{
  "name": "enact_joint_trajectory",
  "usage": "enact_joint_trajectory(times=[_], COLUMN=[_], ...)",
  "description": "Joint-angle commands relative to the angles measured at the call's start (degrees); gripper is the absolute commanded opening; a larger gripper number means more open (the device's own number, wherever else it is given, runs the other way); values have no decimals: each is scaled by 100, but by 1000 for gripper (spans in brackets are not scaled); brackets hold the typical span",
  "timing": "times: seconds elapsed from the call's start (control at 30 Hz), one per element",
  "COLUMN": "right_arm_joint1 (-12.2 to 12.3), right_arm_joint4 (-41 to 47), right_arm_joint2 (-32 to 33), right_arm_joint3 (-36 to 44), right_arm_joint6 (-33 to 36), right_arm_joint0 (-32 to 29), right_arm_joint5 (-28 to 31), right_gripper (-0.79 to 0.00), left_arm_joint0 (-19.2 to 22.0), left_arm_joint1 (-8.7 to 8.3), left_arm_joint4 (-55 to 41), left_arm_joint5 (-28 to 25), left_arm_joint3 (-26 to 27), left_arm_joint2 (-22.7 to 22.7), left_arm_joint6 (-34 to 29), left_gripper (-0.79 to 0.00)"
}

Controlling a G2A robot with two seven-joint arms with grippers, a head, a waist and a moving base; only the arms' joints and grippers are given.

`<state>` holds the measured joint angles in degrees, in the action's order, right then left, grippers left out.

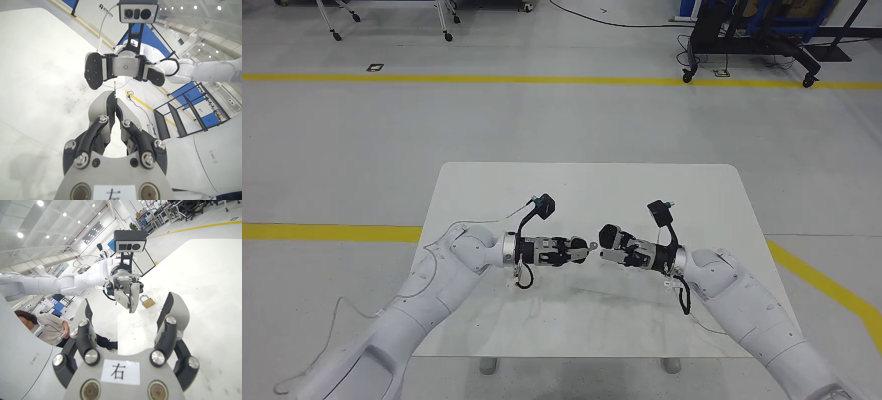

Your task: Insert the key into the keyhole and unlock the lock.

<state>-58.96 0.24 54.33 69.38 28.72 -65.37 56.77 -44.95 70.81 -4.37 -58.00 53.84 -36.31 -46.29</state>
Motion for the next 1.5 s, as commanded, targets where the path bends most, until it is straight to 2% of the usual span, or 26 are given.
enact_joint_trajectory(times=[0.0, 0.23, 0.3, 0.4, 0.43, 0.53, 0.6, 0.73, 1.13, 1.3, 1.37, 1.43, 1.47], right_arm_joint1=[11, 71, 77, 77, 76, 70, 67, 65, 52, 44, 42, 40, 40], right_arm_joint4=[-57, -596, -699, -825, -859, -952, -1023, -1127, -1339, -1366, -1370, -1370, -1356], right_arm_joint2=[23, 162, 173, 164, 156, 129, 128, 140, 115, 101, 95, 84, 82], right_arm_joint3=[41, 163, 214, 275, 292, 317, 326, 348, 441, 450, 454, 460, 452], right_arm_joint6=[38, 209, 209, 227, 237, 257, 237, 155, 84, 70, 78, 102, 110], right_arm_joint0=[-28, -87, -115, -133, -132, -130, -127, -165, -230, -230, -229, -227, -224], right_arm_joint5=[-28, -148, -180, -231, -247, -291, -321, -337, -469, -508, -519, -516, -511], right_gripper=[0, 0, -105, -403, -434, -456, -416, -413, -517, -594, -668, -785, -785], left_arm_joint0=[81, 529, 616, 707, 732, 781, 802, 837, 920, 947, 959, 967, 973], left_arm_joint1=[-34, -188, -233, -292, -305, -329, -333, -313, -227, -202, -195, -188, -186], left_arm_joint4=[27, -297, -339, -371, -377, -451, -550, -705, -831, -851, -855, -869, -873], left_arm_joint5=[0, 0, 0, 1, 7, 3, 13, 45, 59, 59, 54, 43, 40], left_arm_joint3=[-26, -110, -59, -11, 0, 7, -32, -65, -183, -230, -244, -260, -267], left_arm_joint2=[232, 903, 1033, 1200, 1254, 1376, 1416, 1498, 1669, 1721, 1739, 1752, 1758], left_arm_joint6=[0, 0, 0, 0, -7, -2, -12, -44, -58, -58, -53, -42, -39], left_gripper=[-785, -785, -785, -785, -785, -785, -785, -785, -785, -785, -785, -785, -785])
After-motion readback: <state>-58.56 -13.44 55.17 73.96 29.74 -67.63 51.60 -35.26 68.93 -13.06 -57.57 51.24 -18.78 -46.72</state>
